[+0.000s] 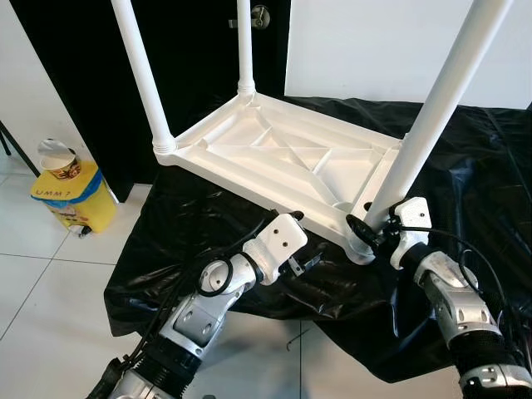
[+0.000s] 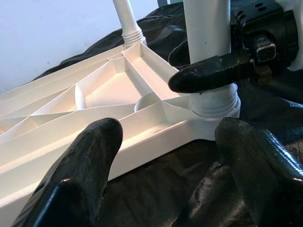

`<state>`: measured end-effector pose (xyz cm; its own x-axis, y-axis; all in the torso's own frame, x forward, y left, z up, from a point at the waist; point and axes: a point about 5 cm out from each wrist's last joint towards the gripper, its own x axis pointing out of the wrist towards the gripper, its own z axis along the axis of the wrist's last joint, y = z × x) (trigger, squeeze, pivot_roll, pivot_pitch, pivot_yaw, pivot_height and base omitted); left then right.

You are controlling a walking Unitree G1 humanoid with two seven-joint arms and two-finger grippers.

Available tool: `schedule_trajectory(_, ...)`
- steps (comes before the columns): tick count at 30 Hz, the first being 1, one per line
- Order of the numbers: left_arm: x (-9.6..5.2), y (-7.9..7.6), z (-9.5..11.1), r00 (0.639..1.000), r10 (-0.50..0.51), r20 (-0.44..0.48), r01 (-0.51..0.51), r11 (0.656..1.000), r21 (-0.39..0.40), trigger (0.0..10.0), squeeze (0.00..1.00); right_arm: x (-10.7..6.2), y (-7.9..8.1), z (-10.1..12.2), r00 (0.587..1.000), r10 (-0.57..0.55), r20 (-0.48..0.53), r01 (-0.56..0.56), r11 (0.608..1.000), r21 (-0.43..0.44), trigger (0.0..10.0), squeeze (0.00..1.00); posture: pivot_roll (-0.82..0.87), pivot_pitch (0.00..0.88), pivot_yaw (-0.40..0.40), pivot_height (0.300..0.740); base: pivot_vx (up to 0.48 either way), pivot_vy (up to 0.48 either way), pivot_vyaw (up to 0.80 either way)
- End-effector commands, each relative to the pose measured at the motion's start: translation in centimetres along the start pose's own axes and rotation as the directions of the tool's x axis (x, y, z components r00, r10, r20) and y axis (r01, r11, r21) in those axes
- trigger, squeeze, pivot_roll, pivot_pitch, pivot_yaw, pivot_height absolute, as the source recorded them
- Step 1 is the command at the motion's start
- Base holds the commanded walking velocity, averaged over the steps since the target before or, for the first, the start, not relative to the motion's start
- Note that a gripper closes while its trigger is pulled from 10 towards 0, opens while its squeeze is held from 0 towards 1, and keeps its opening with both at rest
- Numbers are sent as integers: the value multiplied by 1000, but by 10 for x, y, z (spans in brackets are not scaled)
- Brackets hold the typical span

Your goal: Building children table

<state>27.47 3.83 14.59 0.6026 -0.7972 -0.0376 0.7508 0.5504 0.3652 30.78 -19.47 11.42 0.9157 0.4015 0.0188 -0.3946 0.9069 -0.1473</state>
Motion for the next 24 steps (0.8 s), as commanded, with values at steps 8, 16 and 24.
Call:
schedule_trajectory(8, 5, -4, 0, 997, -76, 1, 76, 997, 2, 10000, 0, -8, 3, -22, 929, -352, -109, 356, 935, 11, 10000, 0, -35, 18, -1, 740, 0, 0, 0)
schedule_trajectory(16, 9, -8, 2, 994, -106, 12, 106, 994, 2, 10000, 0, -6, 13, -21, 744, -655, -131, 665, 746, 40, 10000, 0, -57, 26, 17, 740, 0, 0, 0)
schedule_trajectory(24, 10, -6, 3, 994, -110, 19, 110, 994, 4, 10000, 0, 17, 45, -7, 721, -684, -117, 693, 717, 79, 10000, 0, -50, 17, 5, 740, 0, 0, 0)
